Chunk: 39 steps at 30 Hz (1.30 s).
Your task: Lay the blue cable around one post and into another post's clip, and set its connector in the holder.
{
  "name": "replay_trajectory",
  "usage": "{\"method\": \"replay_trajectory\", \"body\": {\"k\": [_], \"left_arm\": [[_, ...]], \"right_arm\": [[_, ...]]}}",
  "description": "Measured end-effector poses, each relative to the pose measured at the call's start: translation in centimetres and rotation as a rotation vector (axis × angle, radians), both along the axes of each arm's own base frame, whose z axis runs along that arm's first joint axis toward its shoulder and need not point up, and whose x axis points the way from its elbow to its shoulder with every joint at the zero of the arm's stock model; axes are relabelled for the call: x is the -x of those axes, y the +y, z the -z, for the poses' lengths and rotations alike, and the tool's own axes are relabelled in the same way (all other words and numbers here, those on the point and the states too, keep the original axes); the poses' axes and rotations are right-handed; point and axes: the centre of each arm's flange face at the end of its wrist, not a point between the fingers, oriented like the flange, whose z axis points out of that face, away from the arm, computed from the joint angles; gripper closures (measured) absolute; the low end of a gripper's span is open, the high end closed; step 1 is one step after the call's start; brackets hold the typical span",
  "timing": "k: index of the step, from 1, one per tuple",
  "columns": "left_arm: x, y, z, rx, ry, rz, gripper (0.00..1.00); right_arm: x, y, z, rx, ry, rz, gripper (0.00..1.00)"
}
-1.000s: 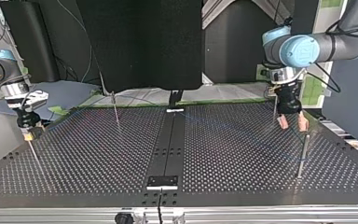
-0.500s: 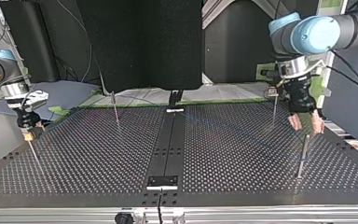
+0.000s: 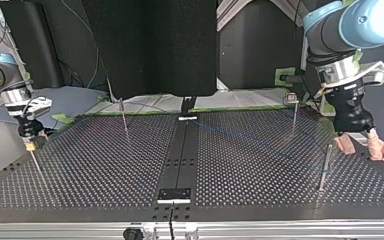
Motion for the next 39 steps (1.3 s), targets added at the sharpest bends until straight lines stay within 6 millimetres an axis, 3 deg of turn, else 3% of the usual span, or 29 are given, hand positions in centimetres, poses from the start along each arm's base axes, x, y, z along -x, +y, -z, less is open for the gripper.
{"method": "replay_trajectory", "body": {"k": [10,19,39], "left_arm": [[-0.9,-0.6,1.8,-0.086,0.168,-0.042,0.0],[-0.4,-1.3,0.8,-0.169,0.249,-0.042,0.0],[1.9,-2.3,1.5,-0.371,0.47,-0.014,0.0]], "right_arm": [[0.0,0.0,0.0,0.0,0.0,0.0,0.02],[0.0,0.0,0.0,0.0,0.0,0.0,0.02],[0.0,0.0,0.0,0.0,0.0,0.0,0.02]]}}
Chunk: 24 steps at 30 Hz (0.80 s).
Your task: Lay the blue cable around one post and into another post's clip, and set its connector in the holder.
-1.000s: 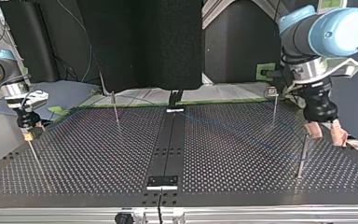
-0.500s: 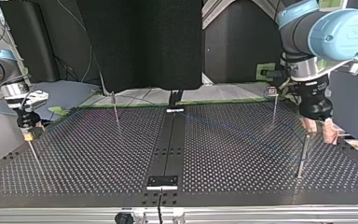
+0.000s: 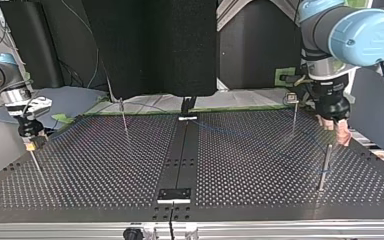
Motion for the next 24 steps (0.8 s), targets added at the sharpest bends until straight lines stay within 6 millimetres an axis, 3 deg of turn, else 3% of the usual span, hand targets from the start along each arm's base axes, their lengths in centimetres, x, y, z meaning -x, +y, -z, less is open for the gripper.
{"method": "replay_trajectory", "body": {"k": [24], "left_arm": [[0.26,-0.69,-0.02,-0.245,0.089,0.046,0.0]], "right_arm": [[0.0,0.0,0.0,0.0,0.0,0.0,0.02]]}}
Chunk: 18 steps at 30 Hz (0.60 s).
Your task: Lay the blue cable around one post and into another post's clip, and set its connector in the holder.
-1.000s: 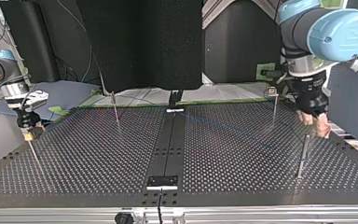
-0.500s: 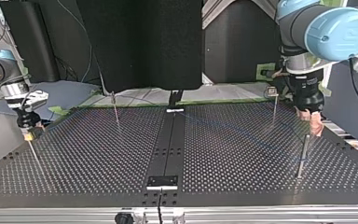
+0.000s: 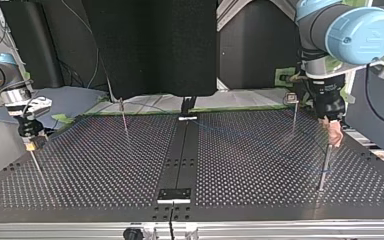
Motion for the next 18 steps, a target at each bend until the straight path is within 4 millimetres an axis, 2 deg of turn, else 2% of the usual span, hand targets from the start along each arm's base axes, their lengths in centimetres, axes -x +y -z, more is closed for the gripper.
{"method": "replay_trajectory", "body": {"k": [18], "left_arm": [[0.01,-0.02,0.02,-0.018,0.008,0.003,0.0]], "right_arm": [[0.0,0.0,0.0,0.0,0.0,0.0,0.02]]}}
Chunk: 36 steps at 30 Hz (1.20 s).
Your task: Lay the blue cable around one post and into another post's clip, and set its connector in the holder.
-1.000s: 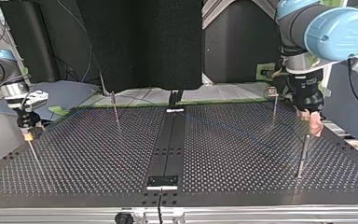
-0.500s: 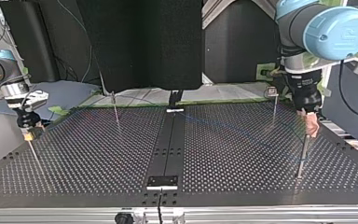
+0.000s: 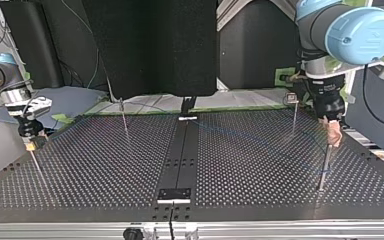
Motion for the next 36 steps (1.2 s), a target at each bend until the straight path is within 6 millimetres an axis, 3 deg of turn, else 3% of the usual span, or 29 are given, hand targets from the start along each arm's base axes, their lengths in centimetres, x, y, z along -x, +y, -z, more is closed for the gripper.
{"method": "replay_trajectory", "body": {"k": [24,36], "left_arm": [[0.2,-0.4,0.1,0.018,-0.004,0.006,0.0],[1.7,-1.6,2.0,0.064,-0.036,0.077,0.0]], "right_arm": [[0.0,0.0,0.0,0.0,0.0,0.0,0.02],[0.0,0.0,0.0,0.0,0.0,0.0,0.02]]}}
